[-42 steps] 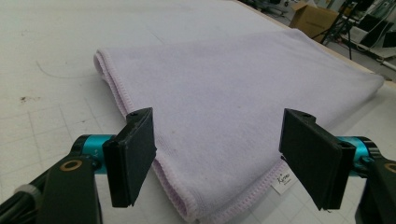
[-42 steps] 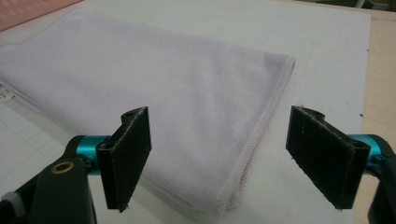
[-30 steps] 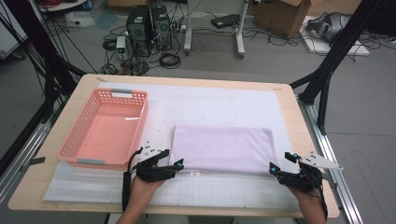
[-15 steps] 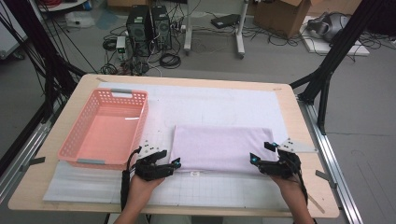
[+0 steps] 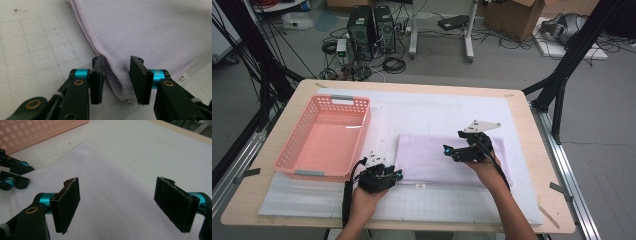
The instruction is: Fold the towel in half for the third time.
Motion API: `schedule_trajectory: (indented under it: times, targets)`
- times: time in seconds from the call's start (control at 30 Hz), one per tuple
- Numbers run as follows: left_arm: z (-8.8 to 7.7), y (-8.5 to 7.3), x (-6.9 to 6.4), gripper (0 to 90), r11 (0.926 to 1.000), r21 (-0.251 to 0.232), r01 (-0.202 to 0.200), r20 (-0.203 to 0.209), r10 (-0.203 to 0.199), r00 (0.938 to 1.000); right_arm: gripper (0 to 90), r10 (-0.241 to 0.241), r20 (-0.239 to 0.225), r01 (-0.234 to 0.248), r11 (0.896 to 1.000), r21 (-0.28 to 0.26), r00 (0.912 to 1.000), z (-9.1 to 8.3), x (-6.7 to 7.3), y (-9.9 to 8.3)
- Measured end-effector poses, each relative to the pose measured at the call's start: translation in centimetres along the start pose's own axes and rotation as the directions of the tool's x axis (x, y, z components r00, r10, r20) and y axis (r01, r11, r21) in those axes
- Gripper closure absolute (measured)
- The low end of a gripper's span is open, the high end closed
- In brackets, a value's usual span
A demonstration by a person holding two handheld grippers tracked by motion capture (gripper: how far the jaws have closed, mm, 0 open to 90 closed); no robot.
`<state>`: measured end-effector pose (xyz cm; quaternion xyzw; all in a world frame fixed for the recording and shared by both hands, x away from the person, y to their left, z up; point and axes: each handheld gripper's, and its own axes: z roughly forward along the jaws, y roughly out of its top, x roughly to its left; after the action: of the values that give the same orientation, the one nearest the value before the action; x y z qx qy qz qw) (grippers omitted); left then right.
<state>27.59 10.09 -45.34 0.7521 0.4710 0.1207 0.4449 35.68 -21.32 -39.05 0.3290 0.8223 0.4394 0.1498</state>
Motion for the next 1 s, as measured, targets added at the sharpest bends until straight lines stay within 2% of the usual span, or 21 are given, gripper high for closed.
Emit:
schedule_trajectory:
  times: [0.23,0.33,0.47,0.8,0.9,1.0]
  targets:
    - [0.1,0.0,-0.3,74.4,0.9999,0.006,0.012,0.016,-0.012,0.9998,20.2,-0.024,-0.047,0.026,0.999,0.047,0.9986,3.6,0.1,2.0]
    - [0.2,-0.1,0.0,75.5,0.9989,0.004,0.046,0.031,-0.046,0.9985,24.5,-0.021,-0.067,0.026,0.997,0.070,0.9975,5.1,0.1,2.4]
    - [0.2,-0.1,0.0,75.7,0.9975,0.001,0.070,0.026,-0.070,0.9972,27.2,-0.028,-0.077,0.036,0.994,0.099,0.9966,7.2,0.2,2.9]
    - [0.1,-0.2,0.4,77.0,0.9935,-0.001,0.114,0.057,-0.114,0.9919,37.9,-0.065,-0.114,0.087,0.975,0.202,0.9914,12.2,1.2,4.7]
    - [0.1,-0.2,0.5,77.5,0.9924,0.000,0.123,0.063,-0.123,0.9904,40.6,-0.065,-0.120,0.088,0.976,0.201,0.9907,13.1,1.5,4.8]
    - [0.1,-0.2,0.6,77.6,0.9916,0.001,0.129,0.067,-0.129,0.9893,43.0,-0.080,-0.125,0.107,0.967,0.232,0.9890,14.1,1.8,5.0]
